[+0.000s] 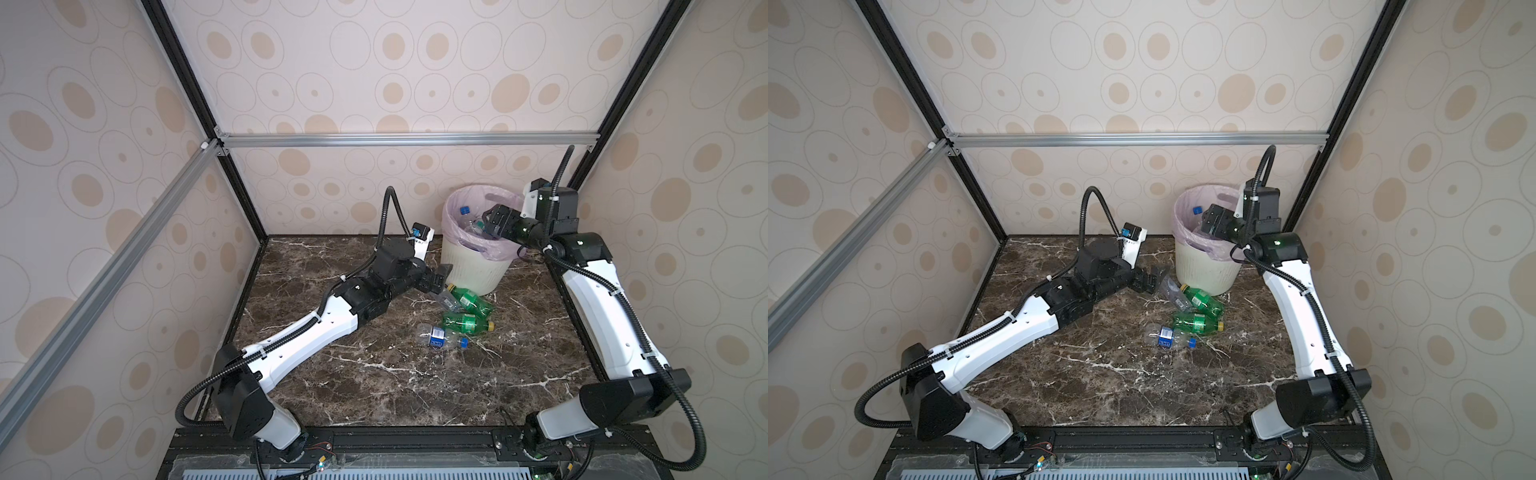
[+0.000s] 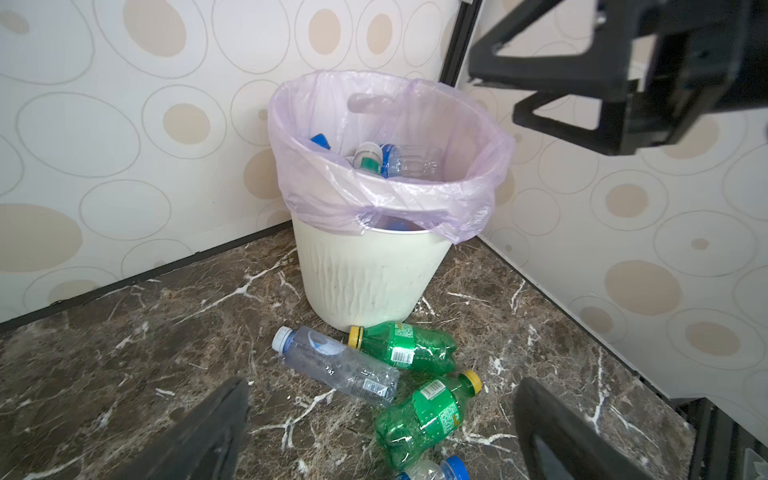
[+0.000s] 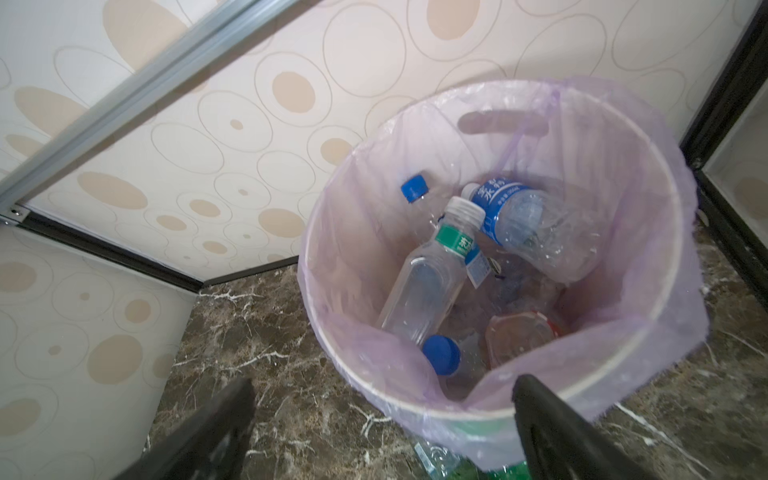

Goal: Throw the plastic bottles in the bin
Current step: 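Open the right gripper above the bin to drop the tea bottle, then lower both grippers toward the blue-labelled bottle with the blue cap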

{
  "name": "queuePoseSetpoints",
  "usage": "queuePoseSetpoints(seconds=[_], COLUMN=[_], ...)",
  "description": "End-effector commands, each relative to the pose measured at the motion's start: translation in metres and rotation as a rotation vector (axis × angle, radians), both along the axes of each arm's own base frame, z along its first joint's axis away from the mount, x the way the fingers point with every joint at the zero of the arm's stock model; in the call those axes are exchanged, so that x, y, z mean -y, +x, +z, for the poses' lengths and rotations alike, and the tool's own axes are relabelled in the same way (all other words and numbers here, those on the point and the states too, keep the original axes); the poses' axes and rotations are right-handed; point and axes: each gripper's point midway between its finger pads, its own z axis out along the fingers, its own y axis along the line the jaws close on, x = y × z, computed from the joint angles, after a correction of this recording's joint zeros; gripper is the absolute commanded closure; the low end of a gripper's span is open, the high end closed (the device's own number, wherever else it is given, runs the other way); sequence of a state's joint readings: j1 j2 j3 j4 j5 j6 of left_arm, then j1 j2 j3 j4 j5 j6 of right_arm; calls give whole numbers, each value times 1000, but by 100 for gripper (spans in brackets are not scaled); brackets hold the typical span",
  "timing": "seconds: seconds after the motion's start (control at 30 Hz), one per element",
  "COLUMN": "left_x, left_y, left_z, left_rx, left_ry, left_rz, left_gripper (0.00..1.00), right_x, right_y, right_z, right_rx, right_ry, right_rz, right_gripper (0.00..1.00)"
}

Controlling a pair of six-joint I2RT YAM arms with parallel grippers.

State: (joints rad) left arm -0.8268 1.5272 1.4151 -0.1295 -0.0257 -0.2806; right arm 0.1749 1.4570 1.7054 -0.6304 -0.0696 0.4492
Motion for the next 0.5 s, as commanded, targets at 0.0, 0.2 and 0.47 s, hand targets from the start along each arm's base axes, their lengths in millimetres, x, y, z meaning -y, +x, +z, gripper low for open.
queuePoseSetpoints(seconds=[0.0,0.2,0.47], left_x=[1,5,-10], left_y=[-1,-17,-46], left_z=[-22,-74,-146], left_rx=[-47,-154,-271], left_ry=[59,122,229], left_rz=[1,-78,-143], left_gripper=[1,1,1], right_x=[0,-3,-4], right_y=[-21,-53,-93], right_z=[9,-33,-98], right_rx=[48,-40,-180], right_ry=[-24,-83,-104], right_rz=[9,29,52], right_gripper=[0,0,0])
